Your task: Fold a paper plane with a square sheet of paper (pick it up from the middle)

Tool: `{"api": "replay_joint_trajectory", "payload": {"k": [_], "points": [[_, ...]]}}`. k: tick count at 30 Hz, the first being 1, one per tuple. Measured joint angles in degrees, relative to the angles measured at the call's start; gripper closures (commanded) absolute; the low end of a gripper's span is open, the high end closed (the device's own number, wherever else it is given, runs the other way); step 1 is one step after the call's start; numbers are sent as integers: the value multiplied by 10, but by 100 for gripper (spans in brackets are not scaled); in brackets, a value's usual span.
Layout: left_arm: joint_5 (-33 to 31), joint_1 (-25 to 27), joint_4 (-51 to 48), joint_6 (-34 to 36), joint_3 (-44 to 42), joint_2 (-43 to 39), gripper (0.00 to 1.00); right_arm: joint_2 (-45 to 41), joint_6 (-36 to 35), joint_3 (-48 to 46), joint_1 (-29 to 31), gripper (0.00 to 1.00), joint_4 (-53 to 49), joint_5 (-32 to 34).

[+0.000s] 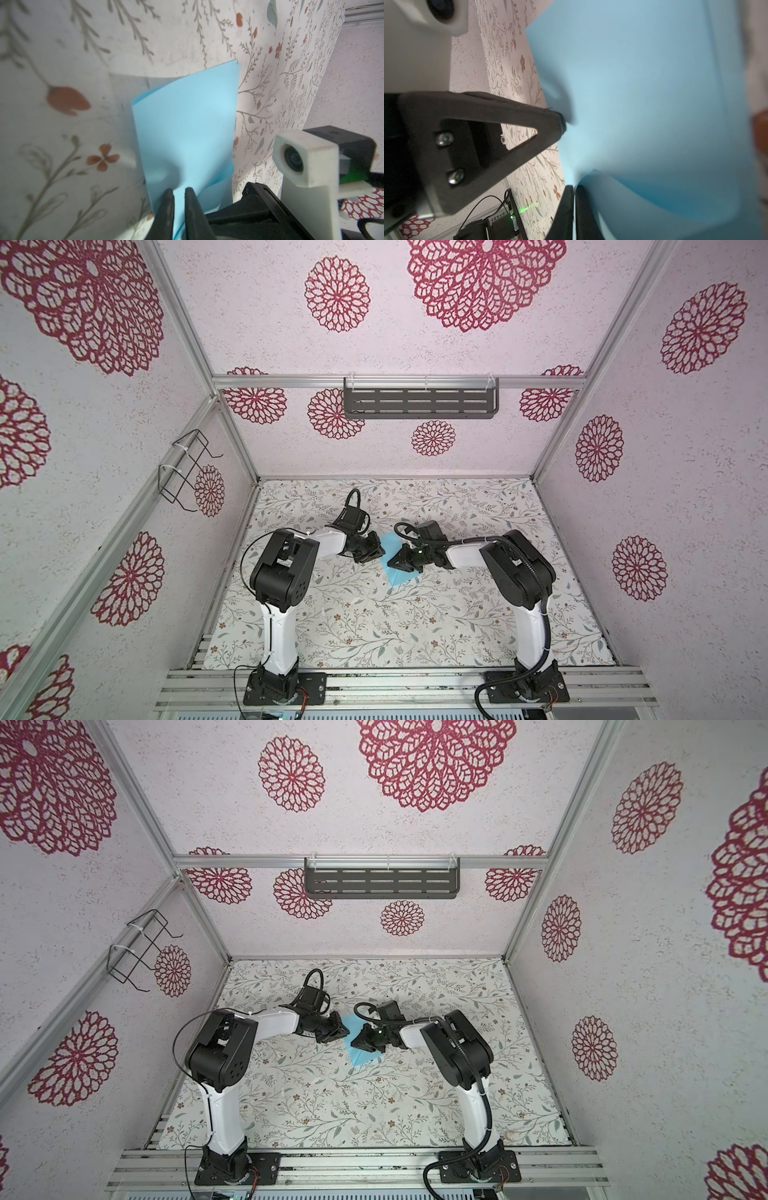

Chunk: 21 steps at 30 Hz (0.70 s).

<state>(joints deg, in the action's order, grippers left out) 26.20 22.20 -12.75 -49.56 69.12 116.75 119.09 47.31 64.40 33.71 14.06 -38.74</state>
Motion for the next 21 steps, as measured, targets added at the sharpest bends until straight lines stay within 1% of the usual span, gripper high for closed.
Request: {"api": "replay_joint_trajectory", "payload": {"k": [8,11,13,15,18,21], "points": [[-3,-2,-10,-5,3,-5,80,-1,-9,0,1,70,10,-8],[-15,-7,-27,-11,3,-18,78,-3,-12,0,2,68,11,-9],[-21,-16,-33,-13,2,-34,77,-3,-12,0,2,69,11,-8],[-27,-24,-34,-13,1,-53,78,-3,-12,0,2,72,10,-7],[-30,-29,-30,-12,-4,-80,82,-3,-15,0,2,84,3,2],[-29,-21,-25,-11,-17,-95,86,-3,-22,0,2,93,-8,13]]}}
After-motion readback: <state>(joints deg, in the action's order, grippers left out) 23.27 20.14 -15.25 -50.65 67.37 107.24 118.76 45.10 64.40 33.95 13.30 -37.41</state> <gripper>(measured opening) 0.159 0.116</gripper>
